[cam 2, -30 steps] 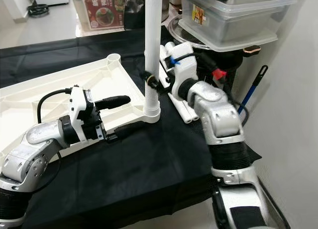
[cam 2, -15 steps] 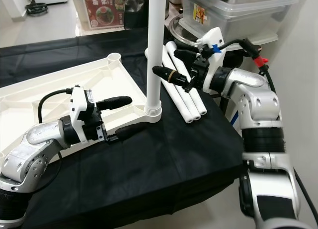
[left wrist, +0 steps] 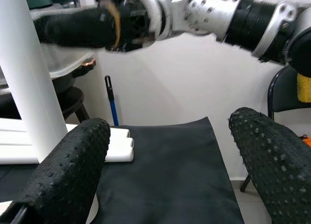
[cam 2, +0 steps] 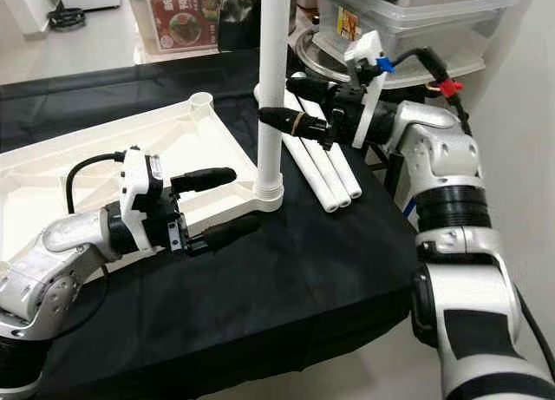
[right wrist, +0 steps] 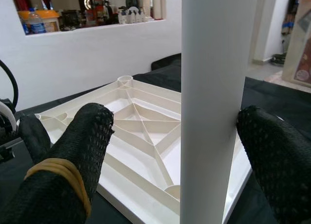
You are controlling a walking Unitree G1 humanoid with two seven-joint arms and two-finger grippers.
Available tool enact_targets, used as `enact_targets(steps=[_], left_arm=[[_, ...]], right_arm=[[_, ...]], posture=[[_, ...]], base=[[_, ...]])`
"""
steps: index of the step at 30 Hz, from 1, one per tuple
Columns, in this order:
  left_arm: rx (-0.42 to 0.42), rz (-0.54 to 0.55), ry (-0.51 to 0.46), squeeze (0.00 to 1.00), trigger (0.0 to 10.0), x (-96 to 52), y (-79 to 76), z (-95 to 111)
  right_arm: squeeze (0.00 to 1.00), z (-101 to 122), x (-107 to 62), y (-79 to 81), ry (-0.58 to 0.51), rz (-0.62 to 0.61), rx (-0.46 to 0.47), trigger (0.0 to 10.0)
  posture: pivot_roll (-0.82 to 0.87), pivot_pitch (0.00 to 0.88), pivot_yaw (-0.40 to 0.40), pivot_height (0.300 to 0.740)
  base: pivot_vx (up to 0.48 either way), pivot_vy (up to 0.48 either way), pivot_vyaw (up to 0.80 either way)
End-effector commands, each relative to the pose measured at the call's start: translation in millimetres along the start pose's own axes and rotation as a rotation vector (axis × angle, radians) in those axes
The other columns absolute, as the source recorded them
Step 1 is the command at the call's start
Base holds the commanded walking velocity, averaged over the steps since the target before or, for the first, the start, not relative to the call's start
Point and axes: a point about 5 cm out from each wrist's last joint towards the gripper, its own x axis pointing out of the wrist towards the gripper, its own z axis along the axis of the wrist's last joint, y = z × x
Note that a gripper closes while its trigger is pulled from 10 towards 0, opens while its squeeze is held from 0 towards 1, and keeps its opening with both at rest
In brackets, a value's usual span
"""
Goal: Building children table
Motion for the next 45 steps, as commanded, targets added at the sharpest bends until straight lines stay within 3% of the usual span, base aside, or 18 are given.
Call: enact_targets(steps=[1, 11, 12, 13, 14, 15, 24, 26, 28, 34, 40, 43, 45], left_arm=[[0.006, -0.007, -0.001, 0.0, 10.0, -3.1, -1.1, 5.3], [0.013, 0.011, -0.027, 0.0, 10.0, -12.4, -8.4, 28.4], [0.013, 0.015, -0.026, 0.0, 10.0, -13.6, -9.6, 31.8], [0.013, 0.015, -0.026, 0.0, 10.0, -13.6, -9.6, 31.8], [0.011, 0.017, -0.023, 0.0, 10.0, -14.1, -9.8, 32.8], [0.009, 0.02, -0.019, 0.0, 10.0, -14.8, -10.0, 33.2], [-0.011, 0.044, -0.015, 0.0, 10.0, -15.1, -10.8, 33.5], [-0.01, 0.055, -0.021, 0.0, 10.0, -14.2, -10.3, 34.5], [-0.01, 0.055, -0.021, 0.0, 10.0, -14.2, -10.3, 34.5], [-0.007, 0.069, -0.042, 0.0, 10.0, -10.6, -9.4, 35.3], [-0.006, 0.066, -0.056, 0.0, 10.0, -6.8, -9.8, 35.2], [-0.006, 0.055, -0.074, 0.0, 10.0, -0.5, -9.6, 35.1], [-0.006, 0.055, -0.074, 0.0, 10.0, -0.5, -9.6, 35.1]], right_arm=[[0.0, -0.2, 5.8, 1.2, 0.019, 0.046, -0.025, 10.0], [0.0, 0.0, 14.7, -2.4, 0.023, 0.092, -0.04, 9.9], [0.0, -0.4, 14.2, -3.2, 0.015, 0.089, -0.036, 3.8], [0.0, -0.4, 14.2, -3.2, 0.015, 0.089, -0.036, 3.8], [0.0, -0.5, 13.4, -4.3, 0.012, 0.088, -0.036, 0.8], [0.0, -0.5, 11.6, -5.2, 0.012, 0.086, -0.037, 0.0], [0.0, 7.8, 9.9, -8.8, 0.018, 0.04, -0.115, 0.0], [0.0, 10.5, 16.5, -7.5, 0.024, 0.001, -0.173, 0.0], [0.0, 10.5, 16.5, -7.5, 0.024, 0.001, -0.173, 0.0], [0.0, -2.6, 41.5, 1.4, 0.08, -0.175, -0.277, 0.0], [0.0, -18.1, 56.7, 11.0, 0.094, -0.334, -0.225, 0.0], [0.0, -40.4, 72.9, 30.0, 0.096, -0.514, -0.063, 0.0], [0.0, -40.4, 72.9, 30.0, 0.096, -0.514, -0.063, 0.0]], posture=[[-0.02, 0.141, -0.005, 0.74], [0.02, 0.224, -0.006, 0.74], [0.03, 0.243, -0.002, 0.74], [0.03, 0.243, -0.002, 0.74], [0.03, 0.245, -0.002, 0.74], [0.03, 0.255, 0.001, 0.74], [0.02, 0.259, 0.0, 0.74], [0.02, 0.254, -0.002, 0.74], [0.02, 0.254, -0.002, 0.74], [-0.01, 0.229, -0.012, 0.74], [-0.02, 0.213, -0.015, 0.74], [-0.03, 0.191, -0.018, 0.74], [-0.03, 0.191, -0.018, 0.74]], base=[[0.0, 0.0, 0.0], [0.0, 0.0, 0.0], [0.0, 0.0, 0.0], [0.0, 0.0, 0.0], [0.0, 0.0, 0.0], [0.0, 0.0, 0.0], [0.0, 0.0, 0.0], [0.0, 0.0, 0.0], [0.0, 0.0, 0.0], [0.0, 0.0, 0.0], [0.0, 0.0, 0.0], [0.0, 0.0, 0.0], [0.0, 0.0, 0.0]])
